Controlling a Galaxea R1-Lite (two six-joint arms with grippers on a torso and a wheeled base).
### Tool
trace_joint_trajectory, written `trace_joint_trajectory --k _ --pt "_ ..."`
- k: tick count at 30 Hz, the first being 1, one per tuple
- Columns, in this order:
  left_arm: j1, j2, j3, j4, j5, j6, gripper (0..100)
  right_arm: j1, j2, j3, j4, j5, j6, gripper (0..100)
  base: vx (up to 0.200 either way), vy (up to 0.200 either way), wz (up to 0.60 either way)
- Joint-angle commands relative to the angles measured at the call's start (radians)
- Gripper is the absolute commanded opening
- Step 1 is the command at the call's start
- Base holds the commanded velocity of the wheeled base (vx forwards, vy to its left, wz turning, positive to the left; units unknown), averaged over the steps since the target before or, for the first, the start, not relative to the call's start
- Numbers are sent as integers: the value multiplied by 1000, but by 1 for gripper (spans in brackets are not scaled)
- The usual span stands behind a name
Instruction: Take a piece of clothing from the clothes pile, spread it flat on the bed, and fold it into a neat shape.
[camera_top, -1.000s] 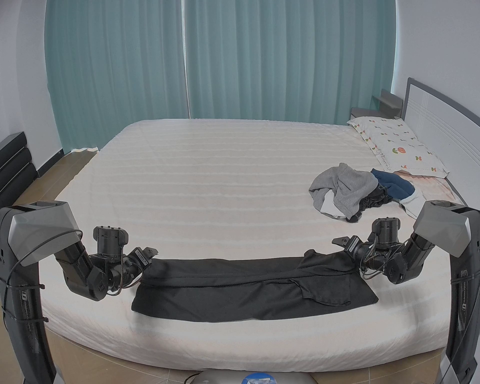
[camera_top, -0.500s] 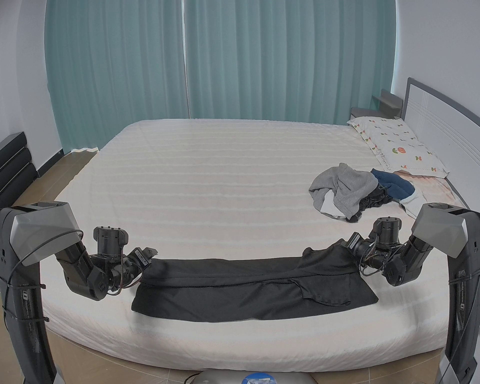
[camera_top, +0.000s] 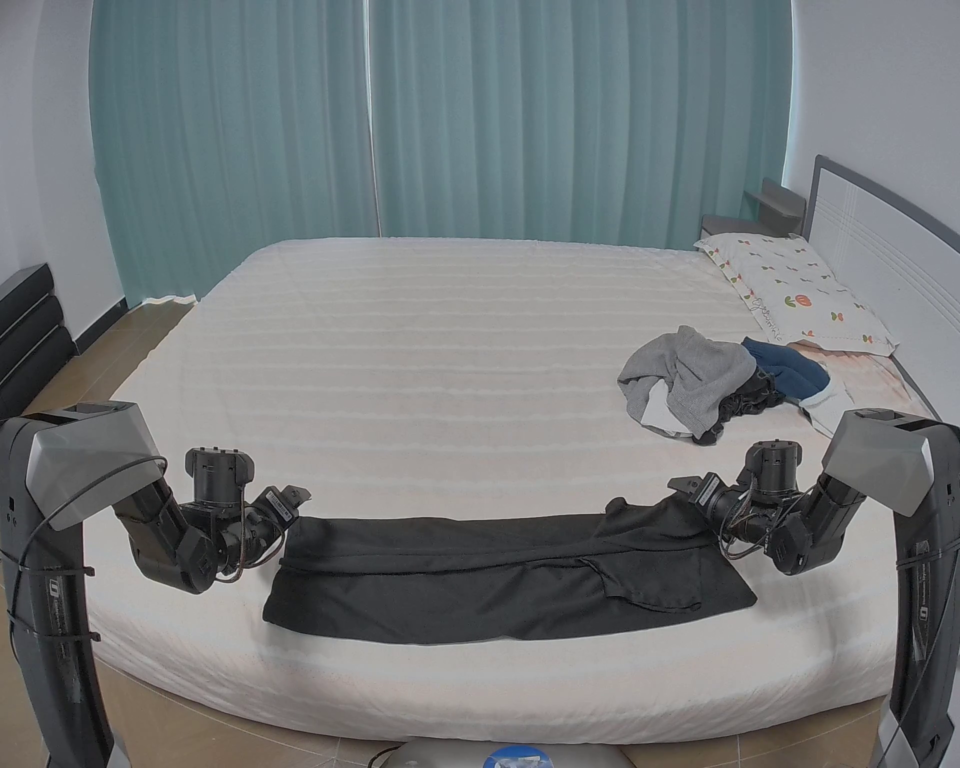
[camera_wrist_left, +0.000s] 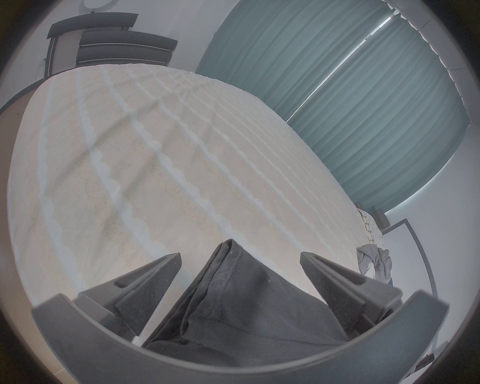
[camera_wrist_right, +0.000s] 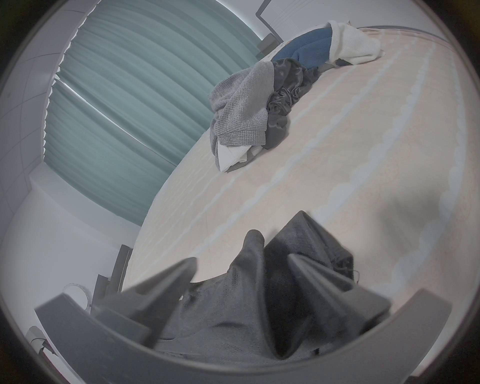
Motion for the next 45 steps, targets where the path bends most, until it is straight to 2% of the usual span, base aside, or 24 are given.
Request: trace_joint_trajectory --k 1,10,16,17,26,29,43,44,45 --pt "4 39 -52 1 0 -4 100 -23 -51 31 4 3 7 100 0 0 0" --pt "-5 111 -128 1 1 6 100 -69 -80 51 7 1 10 100 0 0 0" --pt "-13 117 -128 5 3 16 100 -68 -83 51 7 1 36 100 0 0 0" --pt "-13 117 -128 5 3 18 0 -69 -83 51 7 1 36 100 0 0 0" --pt "-2 114 -114 -1 20 15 0 -74 -83 55 7 1 45 100 0 0 0" --pt "15 112 -112 -2 34 -14 0 -75 -83 55 9 1 50 100 0 0 0" --pt "21 109 -118 -7 26 -30 0 -75 -80 61 9 1 50 100 0 0 0" --pt "21 109 -118 -7 24 -30 100 -74 -81 66 9 1 50 100 0 0 0" --pt "21 108 -117 -5 21 -31 100 -74 -81 66 9 1 50 100 0 0 0"
